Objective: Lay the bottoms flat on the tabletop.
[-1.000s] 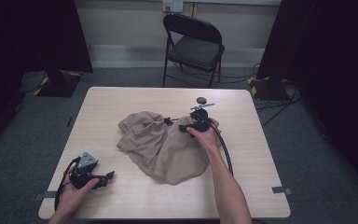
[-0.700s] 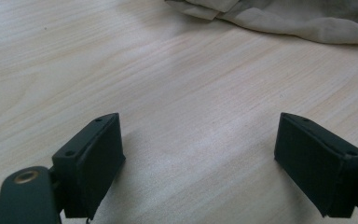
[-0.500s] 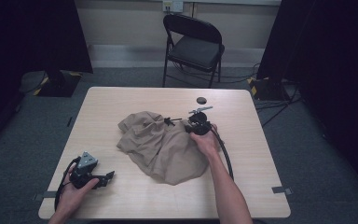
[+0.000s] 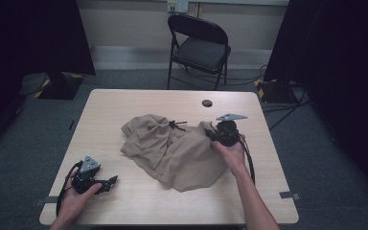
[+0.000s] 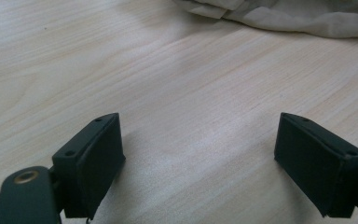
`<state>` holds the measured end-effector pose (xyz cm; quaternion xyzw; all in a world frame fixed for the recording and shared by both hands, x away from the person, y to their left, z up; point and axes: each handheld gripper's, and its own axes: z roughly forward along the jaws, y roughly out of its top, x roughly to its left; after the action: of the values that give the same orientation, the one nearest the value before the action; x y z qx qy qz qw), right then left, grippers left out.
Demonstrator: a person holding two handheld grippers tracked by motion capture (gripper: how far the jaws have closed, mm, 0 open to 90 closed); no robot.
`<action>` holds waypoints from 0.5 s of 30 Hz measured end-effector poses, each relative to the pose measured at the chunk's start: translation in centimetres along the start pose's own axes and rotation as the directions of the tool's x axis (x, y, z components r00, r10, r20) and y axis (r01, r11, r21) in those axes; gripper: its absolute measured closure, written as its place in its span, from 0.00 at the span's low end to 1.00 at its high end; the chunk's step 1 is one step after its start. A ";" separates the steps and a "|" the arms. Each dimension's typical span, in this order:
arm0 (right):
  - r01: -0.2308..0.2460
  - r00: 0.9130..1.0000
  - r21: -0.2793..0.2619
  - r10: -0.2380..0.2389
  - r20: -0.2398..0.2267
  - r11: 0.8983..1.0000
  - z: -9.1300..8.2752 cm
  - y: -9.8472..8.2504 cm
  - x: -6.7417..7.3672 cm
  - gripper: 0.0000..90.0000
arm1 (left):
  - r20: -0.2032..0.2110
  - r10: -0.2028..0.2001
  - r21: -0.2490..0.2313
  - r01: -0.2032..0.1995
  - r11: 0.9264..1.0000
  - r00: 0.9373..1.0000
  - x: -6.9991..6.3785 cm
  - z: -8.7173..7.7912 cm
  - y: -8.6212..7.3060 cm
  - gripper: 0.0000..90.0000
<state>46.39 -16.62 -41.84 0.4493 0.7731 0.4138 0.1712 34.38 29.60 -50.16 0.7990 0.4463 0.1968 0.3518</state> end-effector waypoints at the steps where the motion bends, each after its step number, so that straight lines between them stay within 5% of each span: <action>1: 0.003 1.000 -0.007 -0.003 0.004 1.000 -0.8 -0.2 -0.1 0.95 | 0.002 -0.002 0.000 0.002 1.000 1.000 0.0 0.0 0.0 0.16; 8: 0.013 1.000 -0.027 -0.013 0.014 1.000 -5.3 -2.7 -0.2 0.95 | 0.002 -0.002 0.000 0.002 1.000 1.000 0.0 0.0 0.0 0.16; 15: 0.004 1.000 -0.012 -0.004 0.015 1.000 -7.5 -7.3 0.9 0.93 | 0.000 0.004 0.001 -0.004 1.000 1.000 0.0 0.0 0.0 0.16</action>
<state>37.10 -21.40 -43.06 0.4499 0.7702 0.4146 0.1804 34.39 29.62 -50.15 0.7999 0.4450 0.1971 0.3510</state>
